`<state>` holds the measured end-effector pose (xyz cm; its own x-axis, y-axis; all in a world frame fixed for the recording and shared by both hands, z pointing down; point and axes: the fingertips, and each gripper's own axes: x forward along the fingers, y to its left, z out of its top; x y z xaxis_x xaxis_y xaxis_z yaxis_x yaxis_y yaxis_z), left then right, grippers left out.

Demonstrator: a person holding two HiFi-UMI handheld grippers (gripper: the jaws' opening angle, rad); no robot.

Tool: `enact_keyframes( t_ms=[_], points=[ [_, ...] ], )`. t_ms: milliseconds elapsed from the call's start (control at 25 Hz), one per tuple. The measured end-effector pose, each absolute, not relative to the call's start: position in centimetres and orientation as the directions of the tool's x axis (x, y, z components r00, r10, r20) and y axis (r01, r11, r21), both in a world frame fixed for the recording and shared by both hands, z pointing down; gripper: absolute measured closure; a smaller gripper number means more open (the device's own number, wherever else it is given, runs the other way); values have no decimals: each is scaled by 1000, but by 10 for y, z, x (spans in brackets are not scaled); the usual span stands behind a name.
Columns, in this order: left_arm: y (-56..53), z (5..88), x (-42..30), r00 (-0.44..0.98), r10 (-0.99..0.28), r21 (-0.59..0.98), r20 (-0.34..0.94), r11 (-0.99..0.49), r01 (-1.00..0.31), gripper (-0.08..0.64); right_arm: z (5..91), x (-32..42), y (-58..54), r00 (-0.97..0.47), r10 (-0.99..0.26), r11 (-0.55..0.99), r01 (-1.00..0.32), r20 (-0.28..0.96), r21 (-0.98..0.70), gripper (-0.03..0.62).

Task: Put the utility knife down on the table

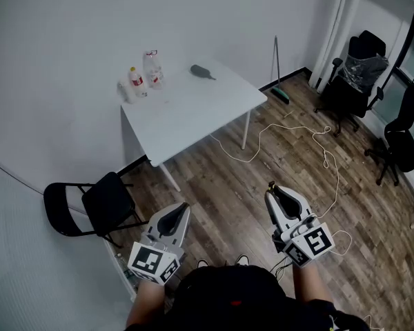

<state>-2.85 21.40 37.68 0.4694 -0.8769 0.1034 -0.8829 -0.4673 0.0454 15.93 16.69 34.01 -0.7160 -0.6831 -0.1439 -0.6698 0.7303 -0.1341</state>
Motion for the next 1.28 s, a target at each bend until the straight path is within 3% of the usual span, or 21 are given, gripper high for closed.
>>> enact_keyframes(
  t_ms=[520, 1280],
  points=[
    [190, 381, 40, 438, -889, -15, 136, -443, -896, 529, 379, 242, 136, -735, -671, 738, -650, -97, -184, 517],
    [71, 404, 36, 475, -868, 43, 143, -474, -880, 529, 404, 239, 41, -717, -697, 714, -692, -10, -111, 517]
  ],
)
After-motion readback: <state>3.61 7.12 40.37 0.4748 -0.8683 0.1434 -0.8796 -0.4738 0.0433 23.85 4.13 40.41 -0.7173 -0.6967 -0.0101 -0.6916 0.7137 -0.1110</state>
